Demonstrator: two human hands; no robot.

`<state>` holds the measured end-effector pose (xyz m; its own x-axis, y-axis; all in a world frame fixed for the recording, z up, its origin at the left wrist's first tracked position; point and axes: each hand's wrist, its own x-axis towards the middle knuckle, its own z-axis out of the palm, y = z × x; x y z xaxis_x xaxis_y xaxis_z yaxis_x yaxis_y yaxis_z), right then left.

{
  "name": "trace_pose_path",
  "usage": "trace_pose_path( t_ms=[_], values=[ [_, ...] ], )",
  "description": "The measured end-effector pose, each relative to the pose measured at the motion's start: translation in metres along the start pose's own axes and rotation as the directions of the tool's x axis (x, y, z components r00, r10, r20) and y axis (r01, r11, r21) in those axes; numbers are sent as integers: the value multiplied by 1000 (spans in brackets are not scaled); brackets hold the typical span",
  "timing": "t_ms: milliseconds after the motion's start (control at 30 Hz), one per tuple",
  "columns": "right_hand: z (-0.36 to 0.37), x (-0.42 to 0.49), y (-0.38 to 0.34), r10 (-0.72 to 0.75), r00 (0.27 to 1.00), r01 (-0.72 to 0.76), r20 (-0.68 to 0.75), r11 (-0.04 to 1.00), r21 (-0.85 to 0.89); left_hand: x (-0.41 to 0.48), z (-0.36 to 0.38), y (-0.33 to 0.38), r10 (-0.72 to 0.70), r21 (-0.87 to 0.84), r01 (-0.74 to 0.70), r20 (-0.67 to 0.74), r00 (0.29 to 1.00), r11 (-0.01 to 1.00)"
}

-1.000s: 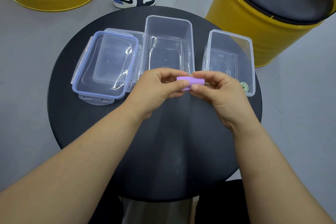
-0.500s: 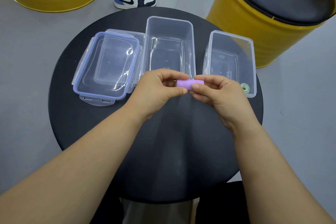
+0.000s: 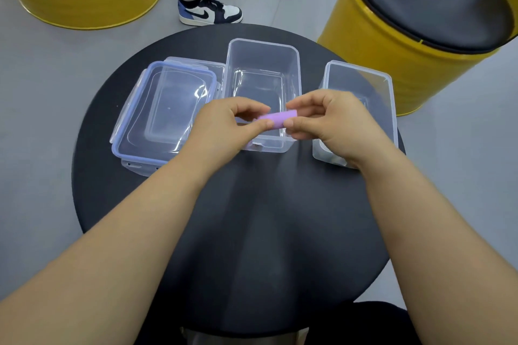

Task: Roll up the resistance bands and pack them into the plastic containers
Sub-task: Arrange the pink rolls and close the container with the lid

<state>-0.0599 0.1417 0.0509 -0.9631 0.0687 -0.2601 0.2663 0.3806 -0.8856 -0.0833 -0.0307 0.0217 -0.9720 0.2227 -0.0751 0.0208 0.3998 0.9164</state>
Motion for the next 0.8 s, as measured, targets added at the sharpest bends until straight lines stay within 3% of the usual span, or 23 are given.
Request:
trace_pose_path(
  t_ms=[133, 300, 500, 800],
  values=[
    [-7, 21, -3, -43, 999, 29, -28, 919, -394, 9, -10, -23, -19, 277, 55, -132, 991, 959],
    [1, 54, -7, -30, 988, 134, 148, 634, -762, 14, -10, -40, -100, 325, 143, -146, 984, 935],
    [28, 85, 0, 35, 952, 254, 305, 466, -847, 16, -7, -47, -145, 316, 173, -111, 983, 933],
    [47, 98, 19, 85, 940, 253, 329, 470, -846, 21, -5, -55, -164, 325, 185, -92, 982, 928]
  ],
)
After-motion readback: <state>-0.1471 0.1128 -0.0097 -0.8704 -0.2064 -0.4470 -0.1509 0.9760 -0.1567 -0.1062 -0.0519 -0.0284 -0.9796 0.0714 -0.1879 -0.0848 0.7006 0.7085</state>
